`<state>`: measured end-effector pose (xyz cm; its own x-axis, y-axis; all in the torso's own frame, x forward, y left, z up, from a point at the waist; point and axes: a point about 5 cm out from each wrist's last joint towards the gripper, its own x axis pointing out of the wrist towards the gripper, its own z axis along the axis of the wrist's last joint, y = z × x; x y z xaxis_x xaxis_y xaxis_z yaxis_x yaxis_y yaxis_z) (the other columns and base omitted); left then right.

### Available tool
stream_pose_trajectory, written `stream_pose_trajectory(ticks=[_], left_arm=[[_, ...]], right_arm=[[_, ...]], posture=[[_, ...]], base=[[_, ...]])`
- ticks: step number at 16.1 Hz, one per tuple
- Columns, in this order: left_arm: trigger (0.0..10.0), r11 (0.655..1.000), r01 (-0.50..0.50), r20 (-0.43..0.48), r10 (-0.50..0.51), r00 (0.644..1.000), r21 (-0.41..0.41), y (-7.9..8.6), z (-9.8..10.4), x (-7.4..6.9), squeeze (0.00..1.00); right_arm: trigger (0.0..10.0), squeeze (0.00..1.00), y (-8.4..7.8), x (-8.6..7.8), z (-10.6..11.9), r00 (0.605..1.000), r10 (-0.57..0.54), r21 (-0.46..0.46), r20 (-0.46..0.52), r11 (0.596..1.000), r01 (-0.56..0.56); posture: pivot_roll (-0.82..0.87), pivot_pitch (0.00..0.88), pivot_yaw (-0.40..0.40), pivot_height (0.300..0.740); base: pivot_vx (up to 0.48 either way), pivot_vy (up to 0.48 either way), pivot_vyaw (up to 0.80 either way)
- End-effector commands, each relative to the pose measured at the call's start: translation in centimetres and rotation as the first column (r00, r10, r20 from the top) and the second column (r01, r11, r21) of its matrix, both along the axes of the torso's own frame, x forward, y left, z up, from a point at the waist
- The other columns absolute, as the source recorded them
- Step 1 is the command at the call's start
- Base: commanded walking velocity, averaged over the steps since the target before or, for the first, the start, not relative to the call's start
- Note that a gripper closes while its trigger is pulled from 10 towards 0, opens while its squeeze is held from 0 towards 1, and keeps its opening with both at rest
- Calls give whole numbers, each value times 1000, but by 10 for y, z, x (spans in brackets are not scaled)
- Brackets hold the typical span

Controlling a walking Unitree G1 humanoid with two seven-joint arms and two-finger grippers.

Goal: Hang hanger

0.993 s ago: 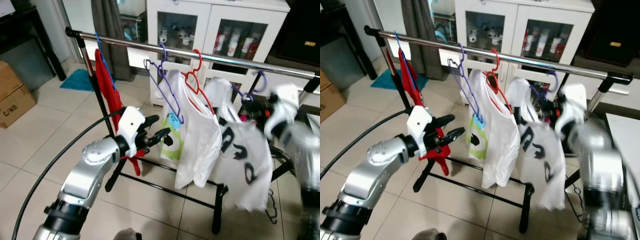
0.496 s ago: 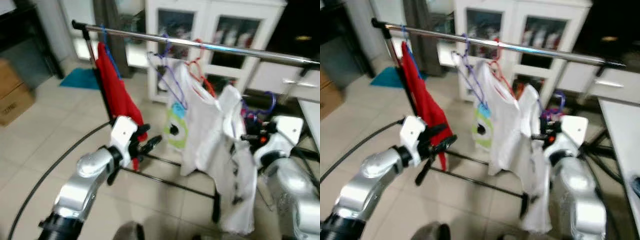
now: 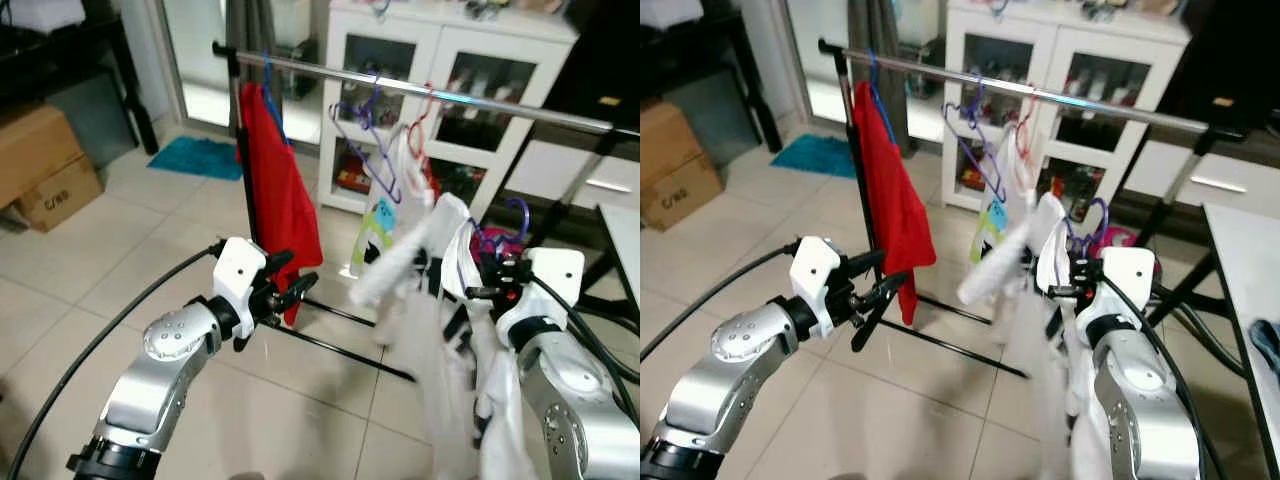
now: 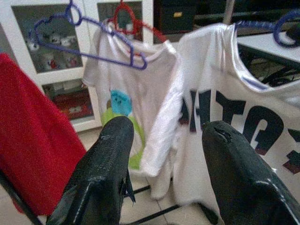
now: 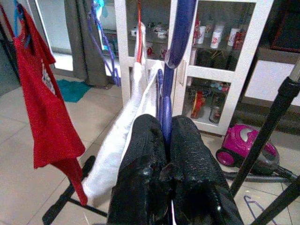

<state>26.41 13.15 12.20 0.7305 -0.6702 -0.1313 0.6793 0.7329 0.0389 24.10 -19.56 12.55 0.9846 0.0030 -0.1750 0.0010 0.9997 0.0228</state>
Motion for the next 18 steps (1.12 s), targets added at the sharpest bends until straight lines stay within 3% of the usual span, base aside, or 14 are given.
stream_pose_trajectory(ticks=[1,6,15,18], left_arm=[[10000,1000,1,6,-1,1000,1,-2,2,-1,0],[10000,1000,4,1,-4,1000,3,-1,2,-2,0],[10000,1000,-16,1,16,1000,8,2,3,-1,0],[10000,999,-12,-2,12,1000,46,0,1,6,0]], right_arm=[[0,0,1,-1,3,1000,12,-17,6,1000,-12],[0,0,4,-5,-6,997,57,-28,-51,998,-59],[0,0,14,1,-4,991,128,-28,-43,991,-130],[0,0,24,8,2,980,198,-27,-11,980,-198]], posture=[[-9,0,-25,740],[-10,0,-22,740],[5,0,-39,740],[1,0,-35,740]], base=[[0,0,0],[-49,0,0],[-296,0,0],[0,0,0]])
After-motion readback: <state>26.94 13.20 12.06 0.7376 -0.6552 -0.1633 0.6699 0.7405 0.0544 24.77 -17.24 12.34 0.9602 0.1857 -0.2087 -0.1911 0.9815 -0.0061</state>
